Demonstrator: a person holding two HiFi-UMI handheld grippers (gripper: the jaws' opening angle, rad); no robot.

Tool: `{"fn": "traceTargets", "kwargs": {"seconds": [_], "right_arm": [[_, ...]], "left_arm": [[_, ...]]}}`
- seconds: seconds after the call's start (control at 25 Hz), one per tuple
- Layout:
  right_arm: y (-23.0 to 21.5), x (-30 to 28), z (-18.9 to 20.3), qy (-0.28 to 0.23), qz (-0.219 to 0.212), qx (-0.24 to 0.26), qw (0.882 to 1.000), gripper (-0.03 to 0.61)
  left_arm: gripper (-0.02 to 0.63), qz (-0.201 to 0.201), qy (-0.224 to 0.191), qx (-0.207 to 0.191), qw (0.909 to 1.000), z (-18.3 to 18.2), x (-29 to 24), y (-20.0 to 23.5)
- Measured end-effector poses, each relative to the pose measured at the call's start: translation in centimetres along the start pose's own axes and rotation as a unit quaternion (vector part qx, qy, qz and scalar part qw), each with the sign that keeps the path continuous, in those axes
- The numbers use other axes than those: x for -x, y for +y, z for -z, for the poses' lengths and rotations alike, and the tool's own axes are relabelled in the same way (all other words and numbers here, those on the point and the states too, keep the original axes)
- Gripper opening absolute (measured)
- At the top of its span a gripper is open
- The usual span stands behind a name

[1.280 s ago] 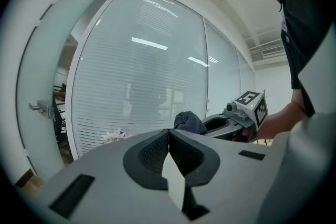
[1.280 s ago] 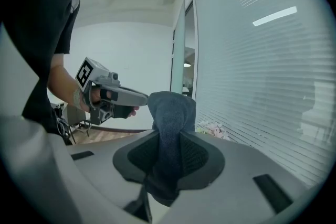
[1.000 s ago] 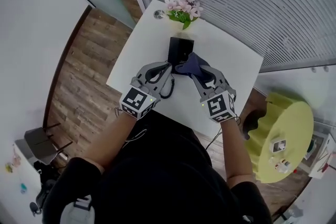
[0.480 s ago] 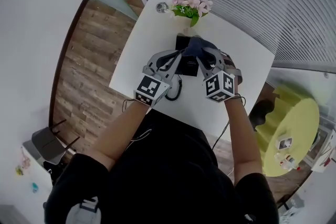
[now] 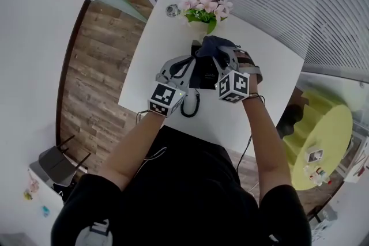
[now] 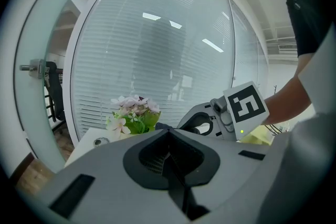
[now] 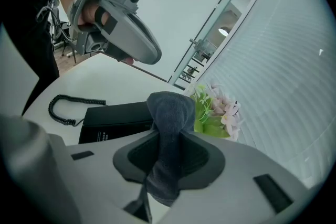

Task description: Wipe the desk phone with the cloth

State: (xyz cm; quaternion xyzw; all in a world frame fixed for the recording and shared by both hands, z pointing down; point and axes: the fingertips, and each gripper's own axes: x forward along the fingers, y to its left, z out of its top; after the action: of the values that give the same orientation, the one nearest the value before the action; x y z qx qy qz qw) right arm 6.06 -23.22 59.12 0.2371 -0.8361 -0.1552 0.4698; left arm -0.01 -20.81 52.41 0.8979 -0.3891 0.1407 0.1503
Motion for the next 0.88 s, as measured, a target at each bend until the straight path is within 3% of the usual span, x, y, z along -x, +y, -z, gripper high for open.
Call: {"fn": "traceTargets", "kwargs": {"seconds": [0.48, 0.88], "right_arm": [[0.9, -2.0, 0.8, -0.012, -0.013, 0.013, 1.000, 0.101], [2.2, -1.9, 1.0, -0.006, -0.052, 0.016, 0.999, 0.100]], "left_arm": [[0.011, 0.006, 0.006, 0.002, 1.0000, 0.7, -1.4, 1.1], [0.011, 0.008, 0.014, -0.001, 0.9999, 1.5, -1.6, 0.4]]}}
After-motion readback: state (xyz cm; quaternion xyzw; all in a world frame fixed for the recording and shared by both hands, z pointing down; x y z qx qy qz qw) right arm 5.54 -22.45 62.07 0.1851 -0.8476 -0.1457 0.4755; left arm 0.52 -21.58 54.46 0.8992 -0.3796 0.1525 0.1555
